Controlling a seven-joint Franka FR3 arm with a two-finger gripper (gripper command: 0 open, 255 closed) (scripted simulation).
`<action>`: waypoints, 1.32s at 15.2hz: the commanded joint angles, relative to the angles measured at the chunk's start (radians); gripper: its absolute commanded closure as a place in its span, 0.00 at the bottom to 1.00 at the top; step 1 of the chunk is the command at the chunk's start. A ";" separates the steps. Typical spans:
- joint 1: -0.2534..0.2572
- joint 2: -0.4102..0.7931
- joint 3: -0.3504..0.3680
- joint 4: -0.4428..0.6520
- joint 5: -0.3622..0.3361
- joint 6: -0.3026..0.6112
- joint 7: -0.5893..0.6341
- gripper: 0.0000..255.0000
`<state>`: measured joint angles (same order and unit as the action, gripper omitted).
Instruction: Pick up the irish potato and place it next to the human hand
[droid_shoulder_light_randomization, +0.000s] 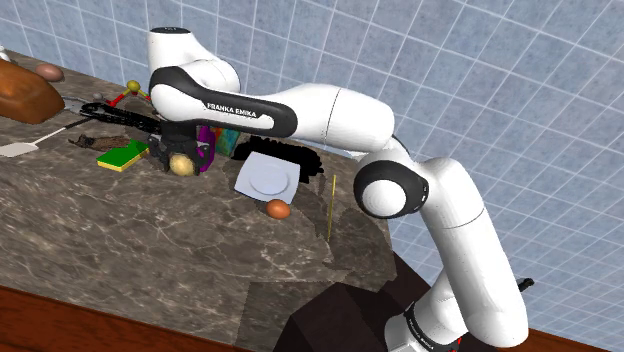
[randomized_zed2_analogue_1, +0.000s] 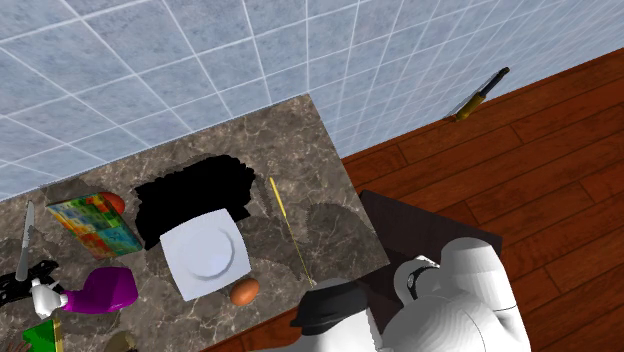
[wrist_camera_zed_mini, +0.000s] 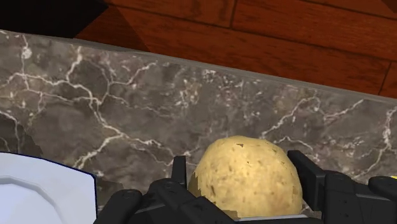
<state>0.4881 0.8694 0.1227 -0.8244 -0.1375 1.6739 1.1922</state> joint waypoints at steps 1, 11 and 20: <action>-0.003 -0.015 0.001 -0.054 0.000 0.039 0.004 1.00; -0.011 -0.009 0.000 -0.183 -0.004 0.173 0.014 1.00; -0.010 -0.006 0.000 -0.176 -0.004 0.169 0.015 0.00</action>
<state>0.4778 0.8592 0.1236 -1.0025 -0.1408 1.8440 1.2059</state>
